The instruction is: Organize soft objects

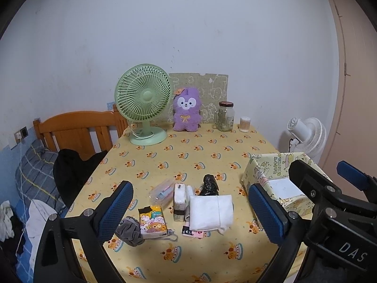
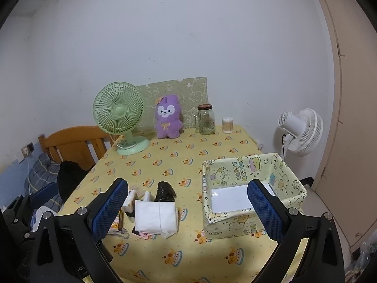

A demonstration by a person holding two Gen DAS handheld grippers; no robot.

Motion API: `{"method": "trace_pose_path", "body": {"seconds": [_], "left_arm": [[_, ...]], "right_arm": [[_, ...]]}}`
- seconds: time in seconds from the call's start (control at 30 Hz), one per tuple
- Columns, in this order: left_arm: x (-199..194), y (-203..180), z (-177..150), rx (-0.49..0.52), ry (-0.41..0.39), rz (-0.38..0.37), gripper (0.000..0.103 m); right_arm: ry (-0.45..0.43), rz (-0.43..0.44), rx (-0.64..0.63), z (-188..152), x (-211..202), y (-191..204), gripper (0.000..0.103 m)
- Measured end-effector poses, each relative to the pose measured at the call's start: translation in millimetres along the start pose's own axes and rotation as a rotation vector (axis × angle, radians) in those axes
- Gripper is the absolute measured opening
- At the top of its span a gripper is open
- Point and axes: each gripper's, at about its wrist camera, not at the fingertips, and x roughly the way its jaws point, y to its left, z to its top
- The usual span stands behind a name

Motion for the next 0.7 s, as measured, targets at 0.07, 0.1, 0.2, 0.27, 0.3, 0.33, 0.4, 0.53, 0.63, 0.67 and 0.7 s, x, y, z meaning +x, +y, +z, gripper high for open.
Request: {"method": "trace_pose_path", "body": {"seconds": [0.07,0.1,0.2,0.27,0.3,0.33,0.4,0.53,0.63,0.67,0.7], "left_arm": [[0.3,-0.6,0.4,0.001,0.001,0.001,0.099],[0.3,-0.7,0.2,0.000,0.001,0.003,0.099],[0.1,0.5,-0.3,-0.006,-0.006,0.007,0.099],[-0.7,0.6,-1.0,-0.008,-0.013,0.014,0.099],[-0.6,1.2,-1.1,-0.008,-0.013,0.015,0.099],[-0.6,1.4,-1.4,-0.009,-0.013,0.015,0.099],[-0.5,0.9,-1.5,-0.009,-0.013,0.015,0.099],[-0.9,2.0,-2.2,-0.010,-0.012,0.016,0.099],[-1.0,2.0,-2.3,-0.011,-0.012,0.015,0.099],[-1.1,1.9,-2.4,-0.011,-0.012,0.016,0.099],[-1.1,1.8,-2.5,-0.011,-0.012,0.016,0.099]], "right_arm": [[-0.001,0.001,-0.001,-1.1,0.0,0.2,0.102],[-0.001,0.000,-0.001,-1.1,0.0,0.2,0.102],[-0.002,-0.002,-0.002,-0.5,0.1,0.1,0.102],[-0.006,-0.006,-0.008,-1.2,0.2,1.3,0.102],[-0.006,-0.006,-0.009,-1.3,0.4,1.5,0.102],[-0.006,-0.005,-0.009,-1.7,0.1,2.1,0.102],[-0.007,-0.006,-0.009,-1.5,-0.1,2.5,0.102],[-0.002,-0.009,-0.012,-1.1,0.8,3.5,0.102],[-0.004,-0.008,-0.012,-0.9,0.8,3.8,0.102],[-0.005,-0.007,-0.011,-1.0,0.7,3.9,0.102],[-0.004,-0.006,-0.011,-1.0,0.5,4.1,0.102]]}}
